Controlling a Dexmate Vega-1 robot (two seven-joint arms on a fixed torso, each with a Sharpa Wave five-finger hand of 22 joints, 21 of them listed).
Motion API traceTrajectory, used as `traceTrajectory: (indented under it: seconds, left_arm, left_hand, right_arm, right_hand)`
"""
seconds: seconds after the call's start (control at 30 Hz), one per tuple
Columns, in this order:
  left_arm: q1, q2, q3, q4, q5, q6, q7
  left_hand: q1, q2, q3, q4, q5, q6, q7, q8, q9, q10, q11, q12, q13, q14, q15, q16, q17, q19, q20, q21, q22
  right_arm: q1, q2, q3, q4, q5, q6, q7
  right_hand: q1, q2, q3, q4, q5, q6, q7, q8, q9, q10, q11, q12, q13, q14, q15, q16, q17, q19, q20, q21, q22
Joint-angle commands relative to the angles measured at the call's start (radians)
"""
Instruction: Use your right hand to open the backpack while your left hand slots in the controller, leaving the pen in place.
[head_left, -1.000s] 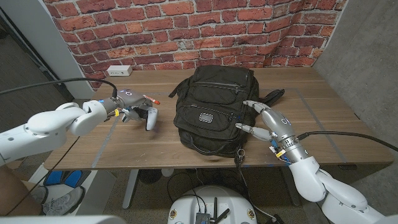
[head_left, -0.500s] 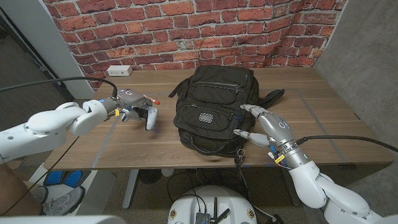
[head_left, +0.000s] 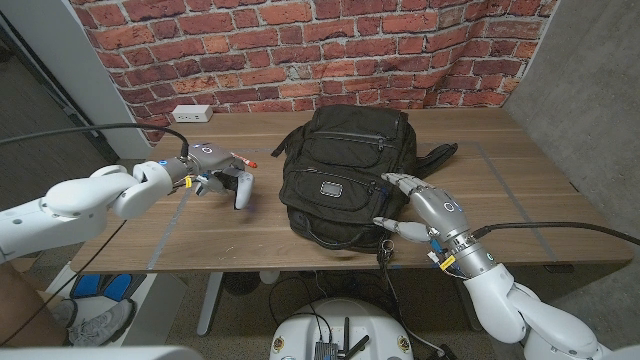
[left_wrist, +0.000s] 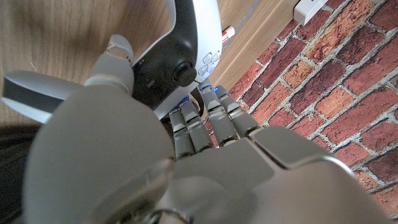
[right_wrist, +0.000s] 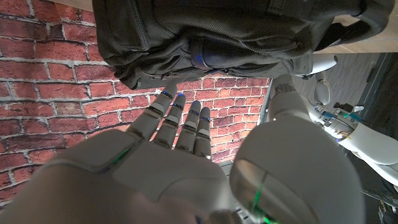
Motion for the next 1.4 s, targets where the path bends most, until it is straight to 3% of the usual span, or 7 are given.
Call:
traceTrajectory:
  seconds: [0.03, 0.53, 1.13, 1.4]
  left_arm:
    - [0.016, 0.021, 0.005, 0.001, -0.017, 0.020, 0.030]
    - [0.009, 0.032, 0.022, 0.009, -0.023, 0.021, 0.053]
    - [-0.014, 0.053, 0.034, 0.025, -0.026, -0.005, 0.066]
    - [-0.014, 0.049, 0.039, 0.030, -0.031, 0.004, 0.076]
  left_hand:
    - [0.040, 0.129, 0.009, 0.000, 0.004, 0.115, -0.050, 0.006, 0.004, 0.066, -0.050, 0.000, 0.001, 0.010, -0.176, -0.006, 0.002, 0.000, -0.157, -0.001, 0.002]
    - [0.039, 0.132, 0.009, 0.000, 0.004, 0.122, -0.051, 0.005, 0.005, 0.072, -0.049, -0.004, 0.002, 0.016, -0.176, -0.008, 0.002, 0.000, -0.158, -0.001, 0.002]
    - [0.038, 0.135, 0.010, 0.000, 0.003, 0.129, -0.050, 0.002, 0.005, 0.082, -0.049, -0.008, 0.004, 0.023, -0.177, -0.013, 0.002, 0.002, -0.157, -0.001, 0.003]
    - [0.038, 0.135, 0.011, -0.001, 0.004, 0.133, -0.050, 0.002, 0.005, 0.087, -0.049, -0.010, 0.005, 0.023, -0.177, -0.017, 0.001, 0.002, -0.157, -0.001, 0.003]
  right_arm:
    - [-0.002, -0.024, -0.021, -0.028, -0.034, -0.034, 0.047]
    - [0.023, -0.030, -0.071, -0.042, -0.102, -0.084, 0.072]
    - [0.070, -0.010, -0.177, -0.025, -0.244, -0.176, 0.065]
    - [0.122, 0.007, -0.224, 0.003, -0.296, -0.201, 0.065]
  right_hand:
    - [0.021, 0.000, 0.008, 0.002, 0.001, -0.012, -0.002, -0.004, 0.003, -0.015, -0.003, -0.005, 0.004, -0.013, -0.049, -0.005, 0.005, -0.011, 0.000, -0.004, 0.002]
    - [0.073, 0.003, 0.018, 0.007, -0.003, -0.053, -0.015, -0.016, 0.004, -0.050, -0.010, -0.013, 0.007, -0.047, -0.048, -0.019, 0.010, -0.049, 0.005, -0.007, 0.003]
    - [0.162, -0.004, 0.029, 0.004, -0.006, 0.004, -0.032, 0.014, 0.005, 0.009, -0.028, 0.010, 0.009, 0.014, -0.076, 0.004, 0.014, -0.003, -0.021, 0.012, 0.003]
    - [0.196, -0.006, 0.030, 0.006, -0.005, 0.039, -0.044, 0.031, 0.006, 0.040, -0.037, 0.018, 0.011, 0.032, -0.088, 0.014, 0.018, 0.009, -0.032, 0.013, 0.003]
